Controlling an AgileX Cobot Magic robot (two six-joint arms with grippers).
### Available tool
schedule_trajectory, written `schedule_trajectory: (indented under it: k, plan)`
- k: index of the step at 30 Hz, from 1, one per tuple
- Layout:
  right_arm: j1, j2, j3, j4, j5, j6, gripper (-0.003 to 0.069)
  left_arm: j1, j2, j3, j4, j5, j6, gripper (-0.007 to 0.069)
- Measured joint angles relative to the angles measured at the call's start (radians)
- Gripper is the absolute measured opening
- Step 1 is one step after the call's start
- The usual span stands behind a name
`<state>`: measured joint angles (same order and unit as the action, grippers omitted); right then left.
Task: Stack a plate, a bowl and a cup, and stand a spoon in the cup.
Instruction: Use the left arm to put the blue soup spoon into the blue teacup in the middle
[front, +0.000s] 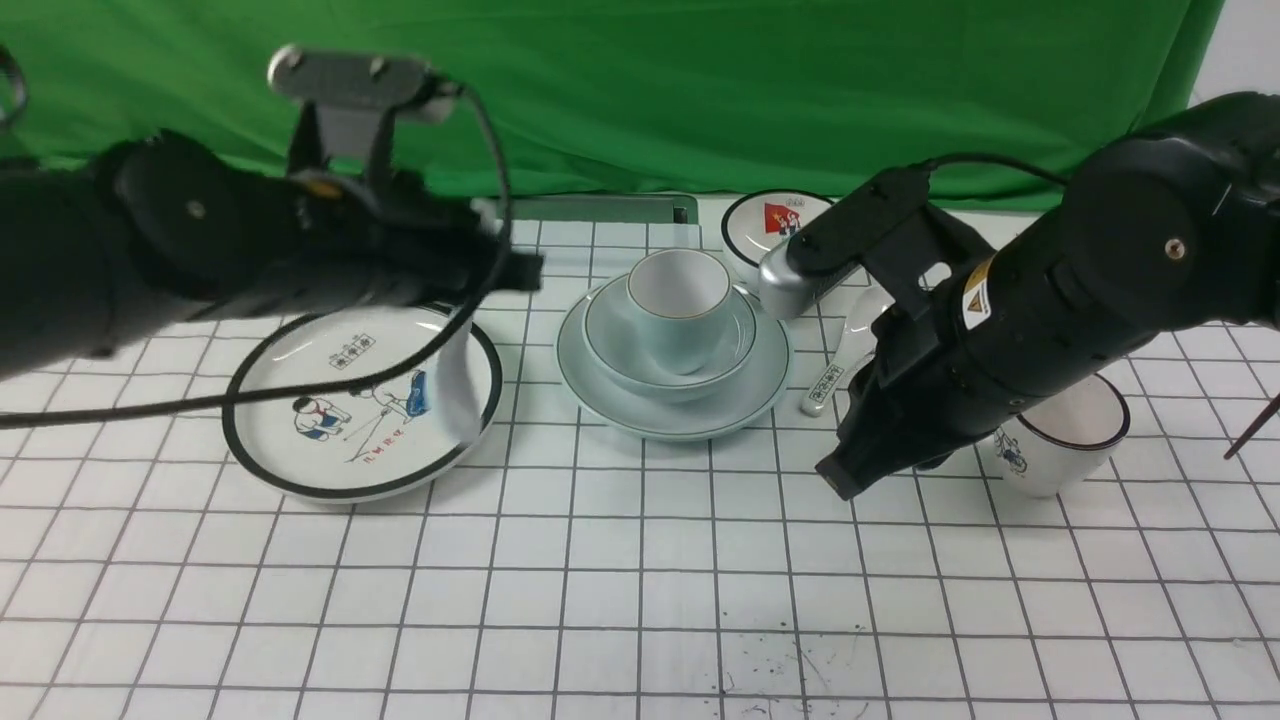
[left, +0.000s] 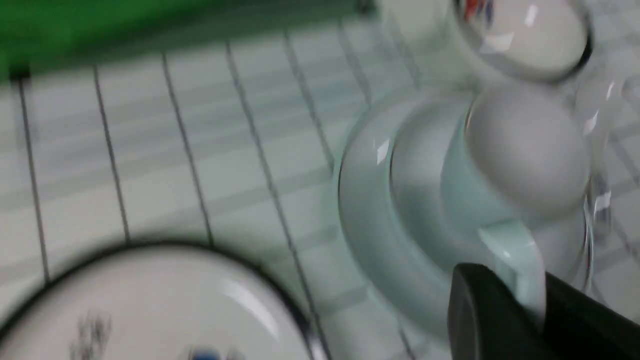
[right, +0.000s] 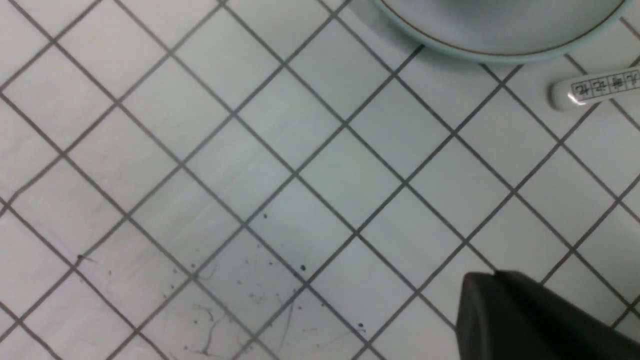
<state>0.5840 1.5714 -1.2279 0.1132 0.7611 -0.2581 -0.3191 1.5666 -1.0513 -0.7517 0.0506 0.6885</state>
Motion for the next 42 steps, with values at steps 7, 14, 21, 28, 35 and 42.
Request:
schedule_trajectory:
  k: [7, 14, 21, 28, 35, 42]
  plan:
    - [-0.001, -0.113, 0.005, -0.043, 0.065, 0.001, 0.0049, -0.140, 0.176, -0.126, 0.093, -0.267, 0.005, -0.0009]
    - [-0.001, -0.237, 0.005, -0.059, 0.108, 0.010, 0.0055, -0.140, 0.269, -0.267, 0.165, -0.286, -0.108, -0.0009]
    - [-0.001, -0.283, 0.005, -0.119, 0.123, 0.027, 0.0062, -0.141, 0.337, -0.338, 0.347, -0.313, -0.340, -0.0009]
    - [-0.001, -0.283, 0.009, -0.166, 0.159, 0.037, 0.0064, -0.158, 0.451, -0.346, 0.652, -0.410, -0.558, -0.0006]
    - [-0.004, -0.319, 0.009, -0.171, 0.233, 0.047, 0.0064, -0.161, 0.474, -0.351, 0.713, -0.377, -0.579, 0.0137]
    - [-0.006, -0.531, 0.105, -0.261, 0.323, 0.134, 0.0064, -0.161, 0.379, -0.351, 0.741, -0.147, -0.580, 0.0374]
